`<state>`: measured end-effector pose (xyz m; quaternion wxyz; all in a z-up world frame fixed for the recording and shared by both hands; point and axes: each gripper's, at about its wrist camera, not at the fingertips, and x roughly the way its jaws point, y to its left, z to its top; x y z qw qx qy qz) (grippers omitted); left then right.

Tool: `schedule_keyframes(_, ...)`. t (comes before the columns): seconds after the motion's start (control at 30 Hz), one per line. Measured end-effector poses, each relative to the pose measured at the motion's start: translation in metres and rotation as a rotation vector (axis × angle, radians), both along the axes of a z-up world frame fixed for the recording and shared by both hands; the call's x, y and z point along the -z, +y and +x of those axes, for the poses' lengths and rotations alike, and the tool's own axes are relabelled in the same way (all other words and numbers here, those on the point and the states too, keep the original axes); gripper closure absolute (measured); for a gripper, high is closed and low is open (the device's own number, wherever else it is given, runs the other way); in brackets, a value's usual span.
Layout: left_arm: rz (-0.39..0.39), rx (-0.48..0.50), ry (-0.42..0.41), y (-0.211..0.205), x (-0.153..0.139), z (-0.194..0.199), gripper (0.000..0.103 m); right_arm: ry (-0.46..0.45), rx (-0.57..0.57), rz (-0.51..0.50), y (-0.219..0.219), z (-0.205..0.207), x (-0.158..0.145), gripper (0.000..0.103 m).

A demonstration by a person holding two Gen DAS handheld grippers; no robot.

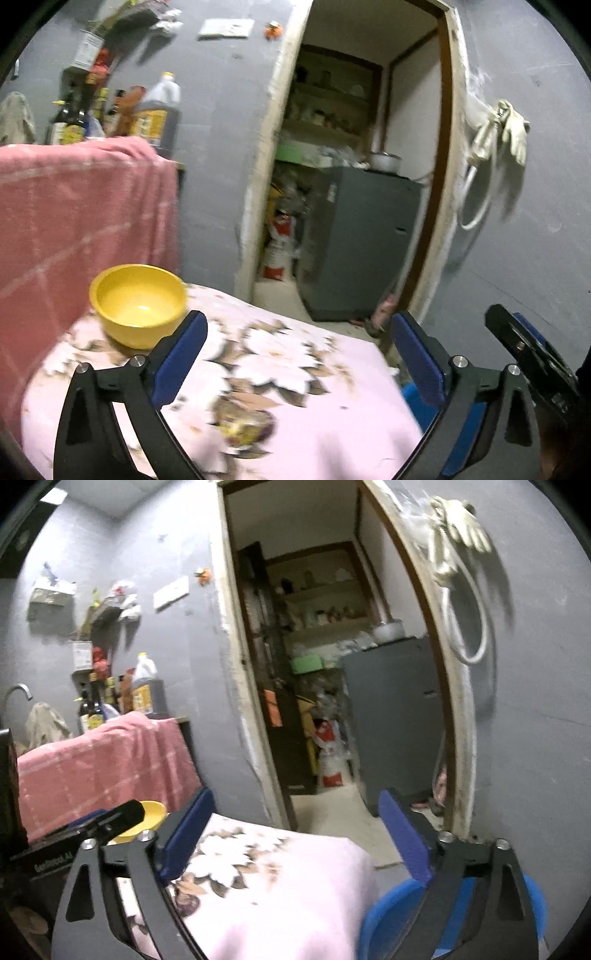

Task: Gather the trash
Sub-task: 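Move both tools back over the remaining trash on the table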

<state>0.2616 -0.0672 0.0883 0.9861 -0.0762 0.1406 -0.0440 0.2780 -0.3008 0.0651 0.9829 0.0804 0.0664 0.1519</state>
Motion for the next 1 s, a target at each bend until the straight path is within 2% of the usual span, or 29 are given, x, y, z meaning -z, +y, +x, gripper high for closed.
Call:
schedule_keyframes(0.2, 0.054, -0.065, -0.035, 0.036, 0.003, -0.015, 0.005, -0.067, -0.055, -0.044, 0.036, -0.006, 0.001, 0.0)
schedule_keyframes(0.4, 0.081, -0.112, -0.036, 0.065, 0.013, -0.027, 0.005, -0.066, -0.119, -0.083, 0.062, -0.006, 0.007, 0.0)
schedule_keyframes(0.63, 0.111, -0.126, 0.022, 0.085, 0.029, -0.027, 0.005, -0.004, -0.184, -0.158, 0.089, 0.001, 0.02, 0.0)
schedule_keyframes(0.83, 0.114, -0.117, 0.089, 0.095, 0.048, -0.019, 0.005, 0.098, -0.186, -0.237, 0.102, 0.016, 0.035, 0.0)
schedule_keyframes(1.0, 0.112, -0.074, 0.145, 0.09, 0.061, -0.01, 0.005, 0.175, -0.175, -0.269, 0.1, 0.029, 0.046, 0.0)
